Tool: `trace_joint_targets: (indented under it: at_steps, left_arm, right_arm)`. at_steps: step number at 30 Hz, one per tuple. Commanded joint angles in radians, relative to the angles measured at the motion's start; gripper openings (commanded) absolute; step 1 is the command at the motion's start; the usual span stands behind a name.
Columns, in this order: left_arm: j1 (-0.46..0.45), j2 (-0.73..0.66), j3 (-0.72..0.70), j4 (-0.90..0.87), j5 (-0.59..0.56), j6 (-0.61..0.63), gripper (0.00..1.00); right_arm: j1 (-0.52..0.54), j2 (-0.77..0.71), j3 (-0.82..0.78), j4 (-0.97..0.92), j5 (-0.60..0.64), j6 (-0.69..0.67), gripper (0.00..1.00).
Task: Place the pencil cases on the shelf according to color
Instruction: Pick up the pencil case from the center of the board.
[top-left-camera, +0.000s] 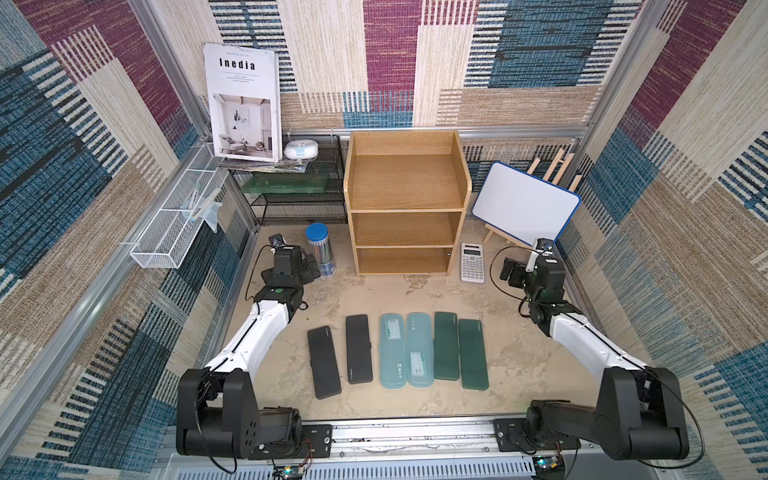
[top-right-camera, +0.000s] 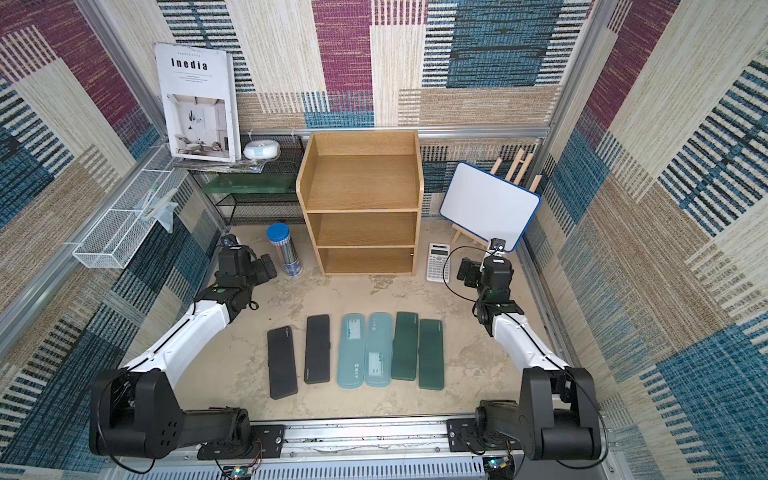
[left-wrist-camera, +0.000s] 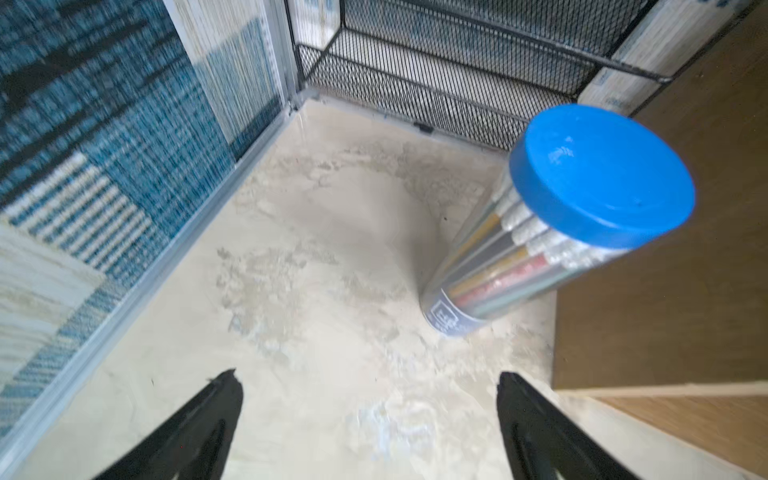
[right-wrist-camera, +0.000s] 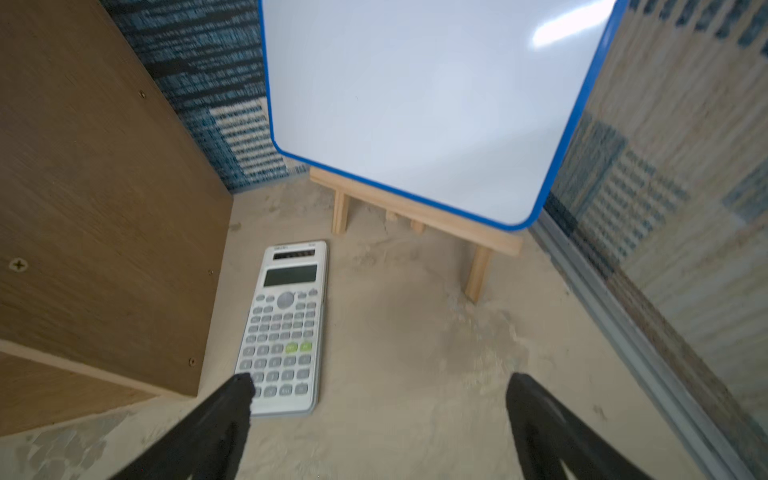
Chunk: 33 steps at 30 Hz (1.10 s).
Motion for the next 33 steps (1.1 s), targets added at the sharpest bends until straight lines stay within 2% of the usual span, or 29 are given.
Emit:
trace_joint_targets:
  at_steps: [1, 4, 6, 10, 15, 20, 27, 33]
  left_arm:
    - [-0.008, -0.044, 0.006, -0.203, 0.161, -0.149, 1.0]
    - [-0.031, -0.103, -0.016, -0.27, 0.223, -0.182, 1.0]
    - [-0.05, -0.14, -0.028, -0.316, 0.24, -0.206, 1.0]
    - [-0.086, -0.195, -0.076, -0.34, 0.296, -0.223, 1.0]
    - [-0.102, -0.246, -0.133, -0.333, 0.314, -0.249, 1.0]
    - [-0.115, -0.25, -0.139, -0.329, 0.336, -0.258, 1.0]
    - [-0.15, -0.225, -0.118, -0.32, 0.349, -0.255, 1.0]
    - [-0.171, -0.215, -0.121, -0.31, 0.351, -0.26, 1.0]
  right_arm:
    - [0.016, -0.064, 0.032, -0.34, -0.11, 0.162, 0.97]
    - [0.068, -0.136, 0.029, -0.493, -0.184, 0.226, 0.92]
    - [0.127, -0.181, 0.014, -0.59, -0.185, 0.26, 0.91]
    - [0.252, -0.246, -0.055, -0.679, -0.223, 0.351, 0.87]
    - [0.436, -0.273, -0.124, -0.759, -0.214, 0.469, 0.93]
    - [0.555, -0.314, -0.184, -0.8, -0.192, 0.606, 0.92]
    - [0.727, -0.251, -0.179, -0.861, -0.111, 0.733, 0.92]
    - [0.801, -0.153, -0.14, -0.929, -0.04, 0.767, 0.91]
